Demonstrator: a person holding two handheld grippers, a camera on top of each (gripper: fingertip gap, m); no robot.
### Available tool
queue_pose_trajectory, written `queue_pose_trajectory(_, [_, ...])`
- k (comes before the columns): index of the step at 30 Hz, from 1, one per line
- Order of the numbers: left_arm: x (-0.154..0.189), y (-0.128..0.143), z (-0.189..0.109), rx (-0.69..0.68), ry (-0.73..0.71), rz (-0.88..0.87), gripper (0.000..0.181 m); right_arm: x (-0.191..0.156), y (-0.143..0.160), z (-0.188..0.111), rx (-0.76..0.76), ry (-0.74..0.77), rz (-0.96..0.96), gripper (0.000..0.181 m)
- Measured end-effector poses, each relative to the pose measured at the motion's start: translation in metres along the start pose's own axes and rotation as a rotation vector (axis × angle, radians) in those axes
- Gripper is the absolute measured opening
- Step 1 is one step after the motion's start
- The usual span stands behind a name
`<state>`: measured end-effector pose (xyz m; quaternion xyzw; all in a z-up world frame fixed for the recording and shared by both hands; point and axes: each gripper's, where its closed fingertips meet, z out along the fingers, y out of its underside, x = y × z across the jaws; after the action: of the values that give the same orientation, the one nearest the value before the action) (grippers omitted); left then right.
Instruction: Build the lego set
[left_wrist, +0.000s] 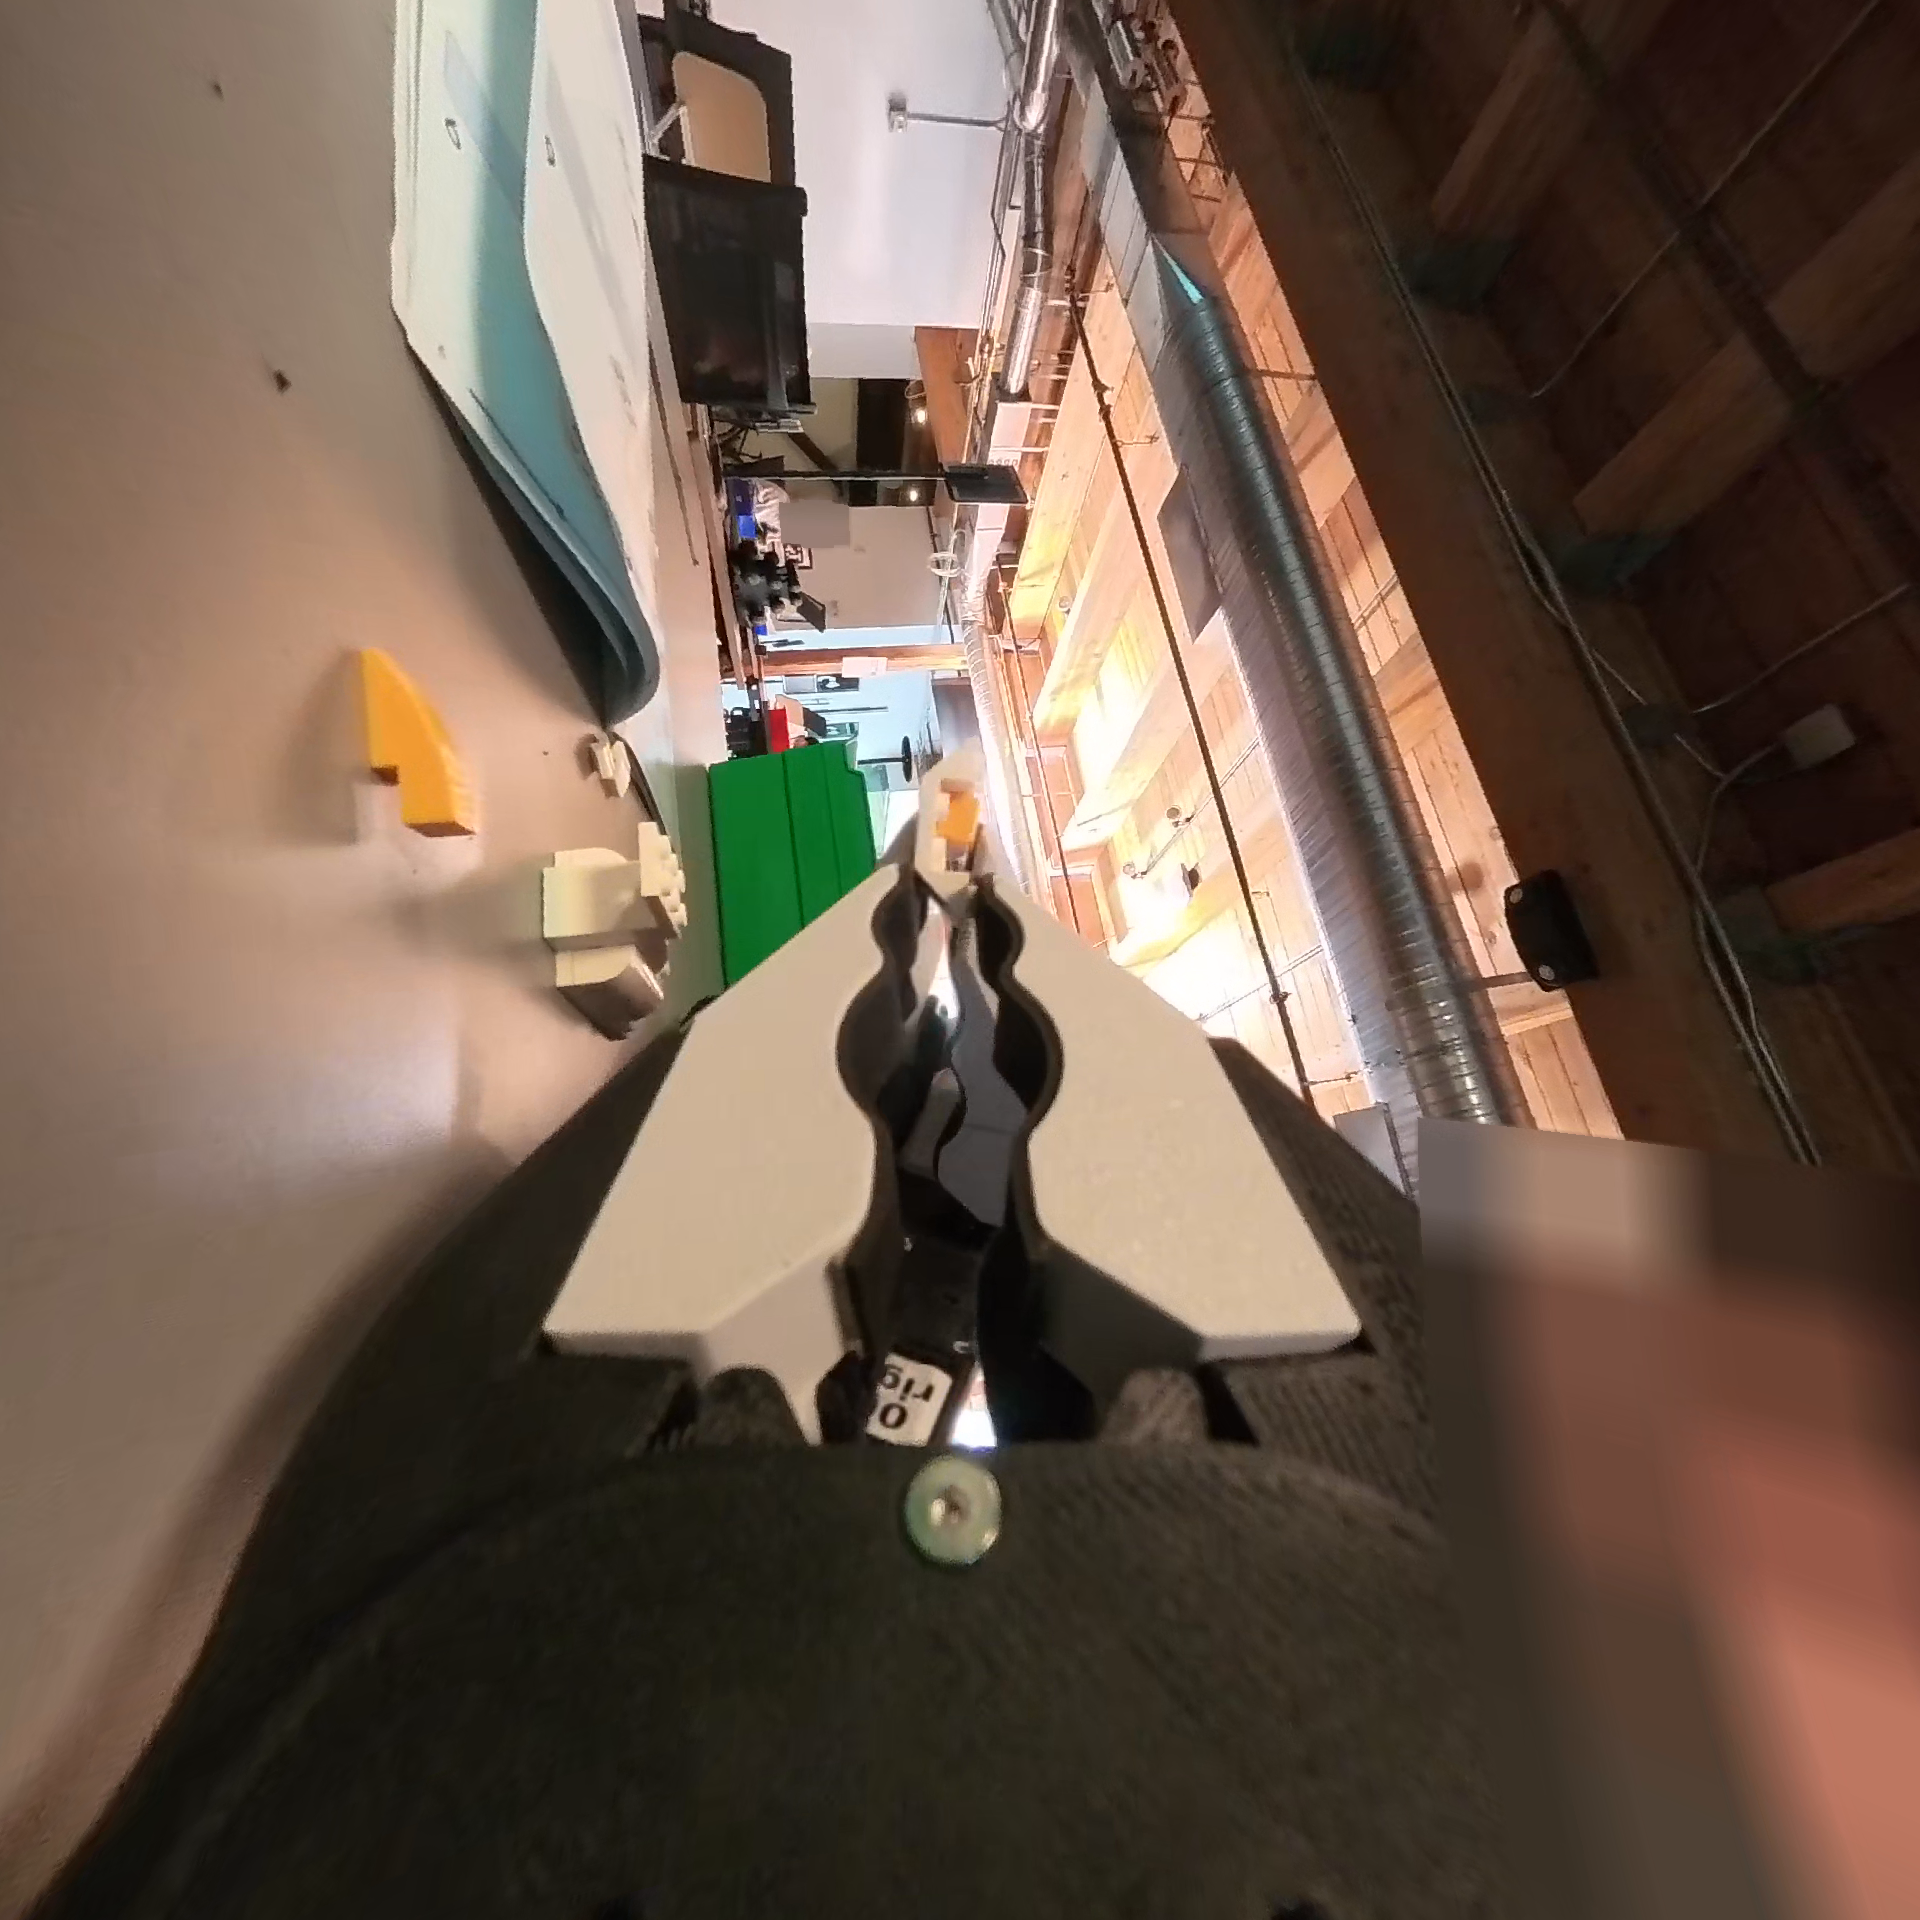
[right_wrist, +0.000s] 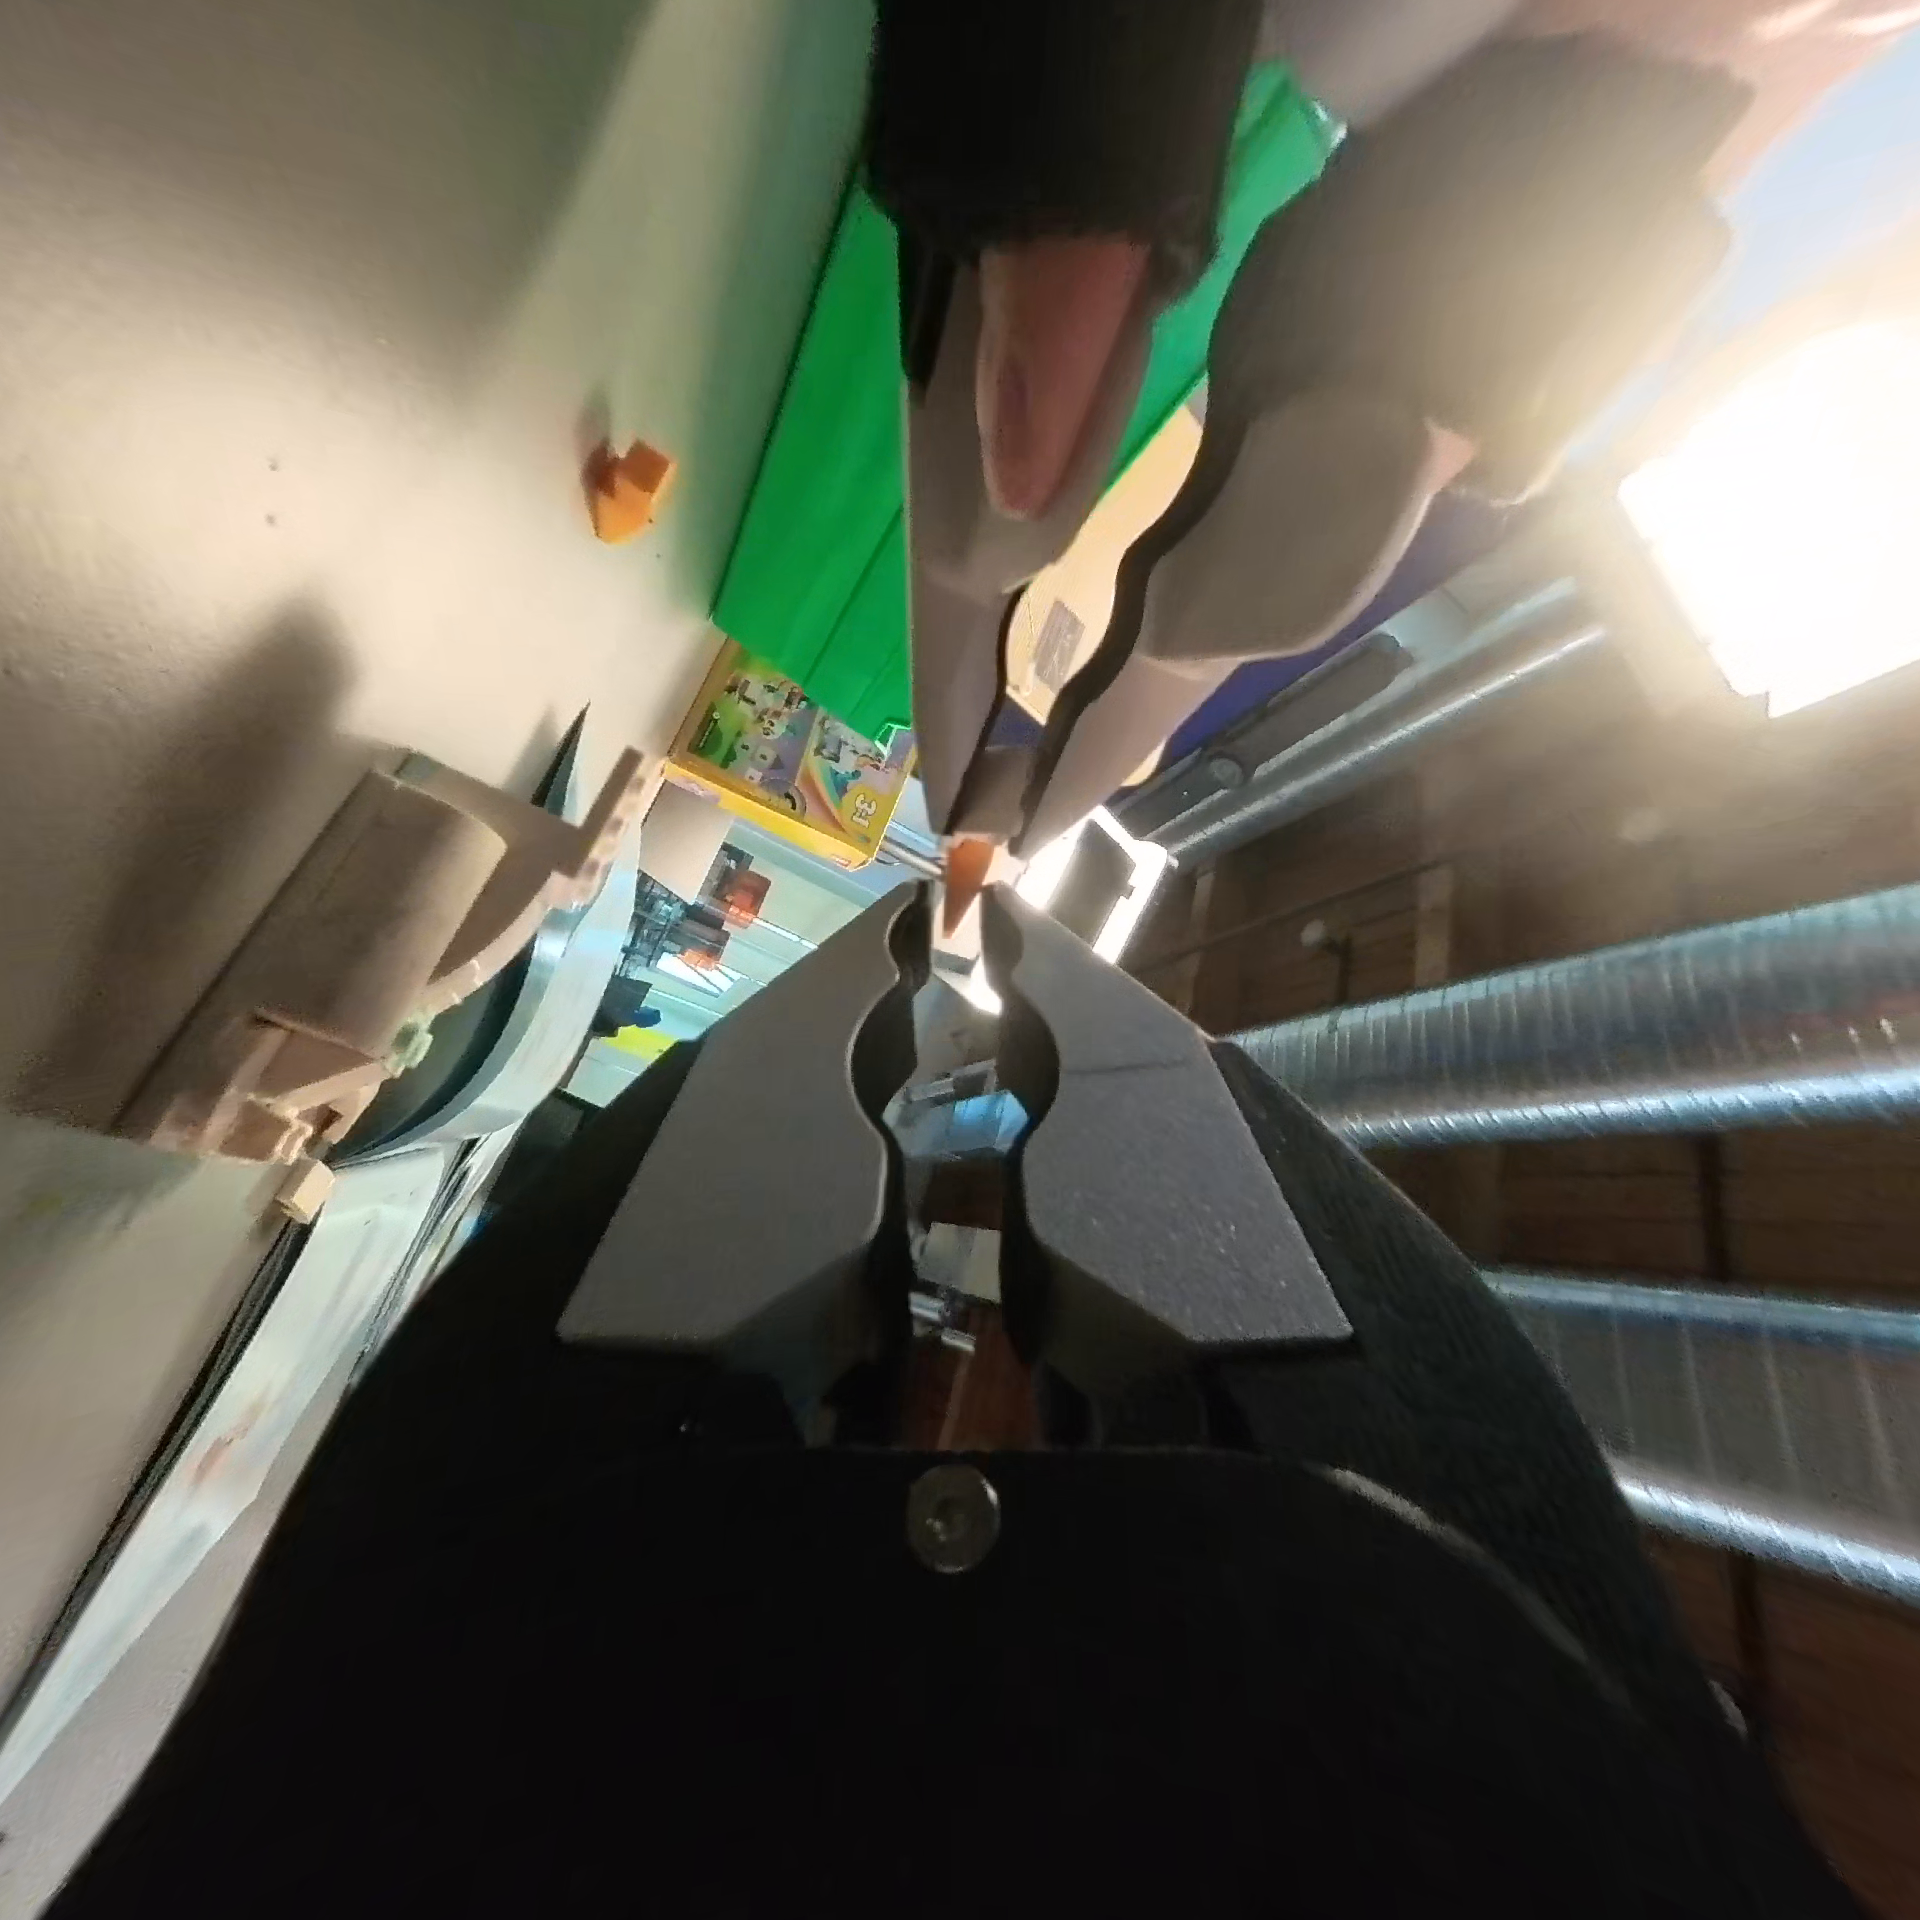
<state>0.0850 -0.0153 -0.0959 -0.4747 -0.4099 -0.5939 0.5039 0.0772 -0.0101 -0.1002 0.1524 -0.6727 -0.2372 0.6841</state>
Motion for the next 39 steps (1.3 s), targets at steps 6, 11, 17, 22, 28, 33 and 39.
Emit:
queue_pose_trajectory(6, [-0.001,-0.001,-0.001,0.004,-0.006,-0.003,0.009,-0.004,0.000,0.000,-0.001,-0.007,-0.013,0.007])
queue_pose_trajectory(11, [-0.004,0.000,-0.001,-0.010,-0.025,0.029,0.009,-0.005,-0.002,0.000,0.006,-0.013,-0.006,0.008])
queue_pose_trajectory(17, [-0.003,0.002,-0.001,-0.020,-0.016,0.018,0.010,-0.005,-0.004,0.002,-0.001,-0.003,0.004,0.013])
queue_pose_trajectory(22, [-0.001,0.004,-0.002,-0.043,-0.012,0.033,0.010,-0.002,-0.004,0.001,0.016,0.023,0.028,0.013])
queue_pose_trajectory(28, [-0.004,0.013,-0.003,-0.119,-0.012,0.013,0.010,0.000,-0.008,-0.006,0.104,0.040,0.073,0.008])
queue_pose_trajectory(33, [-0.009,0.016,-0.006,-0.138,-0.045,0.029,0.009,-0.004,-0.013,-0.011,0.141,-0.004,0.045,0.006])
queue_pose_trajectory(39, [-0.015,0.016,-0.008,-0.135,-0.077,0.033,0.009,-0.009,-0.016,-0.012,0.134,-0.047,0.027,0.005])
